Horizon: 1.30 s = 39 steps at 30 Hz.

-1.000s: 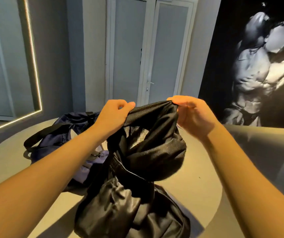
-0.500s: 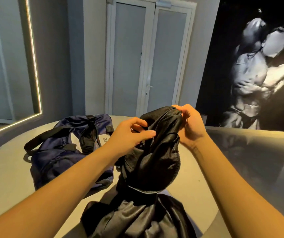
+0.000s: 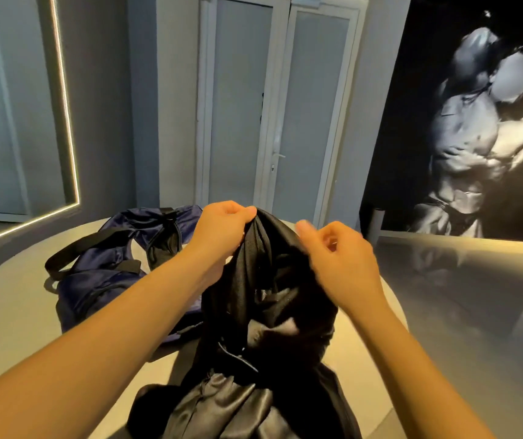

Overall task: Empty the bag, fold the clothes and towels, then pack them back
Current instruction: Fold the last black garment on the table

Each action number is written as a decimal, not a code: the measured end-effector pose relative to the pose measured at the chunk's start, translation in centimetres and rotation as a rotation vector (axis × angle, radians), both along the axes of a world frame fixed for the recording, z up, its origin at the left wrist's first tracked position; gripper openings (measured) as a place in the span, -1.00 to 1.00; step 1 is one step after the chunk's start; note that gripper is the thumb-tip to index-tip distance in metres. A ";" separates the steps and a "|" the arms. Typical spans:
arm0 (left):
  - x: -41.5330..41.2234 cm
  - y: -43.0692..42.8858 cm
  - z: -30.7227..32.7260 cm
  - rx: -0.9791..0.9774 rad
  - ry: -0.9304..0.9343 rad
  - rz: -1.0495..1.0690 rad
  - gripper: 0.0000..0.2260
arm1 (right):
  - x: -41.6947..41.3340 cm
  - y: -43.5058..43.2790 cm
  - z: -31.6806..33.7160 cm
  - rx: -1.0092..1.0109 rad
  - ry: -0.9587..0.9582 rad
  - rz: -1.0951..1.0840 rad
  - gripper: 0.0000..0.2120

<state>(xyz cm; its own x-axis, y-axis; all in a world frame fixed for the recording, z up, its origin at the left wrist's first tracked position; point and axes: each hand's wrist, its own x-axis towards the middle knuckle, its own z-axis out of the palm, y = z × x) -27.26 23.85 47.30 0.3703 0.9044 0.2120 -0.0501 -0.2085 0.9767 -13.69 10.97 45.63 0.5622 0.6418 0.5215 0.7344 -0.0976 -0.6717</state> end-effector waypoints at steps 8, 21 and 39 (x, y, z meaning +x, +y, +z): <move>-1.7 1.0 0.8 0.064 0.087 0.043 -0.76 | 2.3 -2.3 0.7 -0.090 0.395 0.522 -0.83; -2.3 0.5 -0.9 0.596 0.074 0.285 -0.91 | 2.2 0.7 2.4 0.154 1.055 0.649 -0.46; -2.4 -1.6 0.2 0.300 -0.002 -0.246 -0.74 | 4.4 2.3 3.1 -0.030 0.582 0.535 -0.64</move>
<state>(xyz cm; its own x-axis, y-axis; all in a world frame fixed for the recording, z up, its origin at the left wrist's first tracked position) -29.63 22.24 47.46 0.5676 0.6863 0.4547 -0.1358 -0.4667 0.8739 -9.30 13.30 48.76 0.3505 0.9113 0.2161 0.2182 0.1449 -0.9651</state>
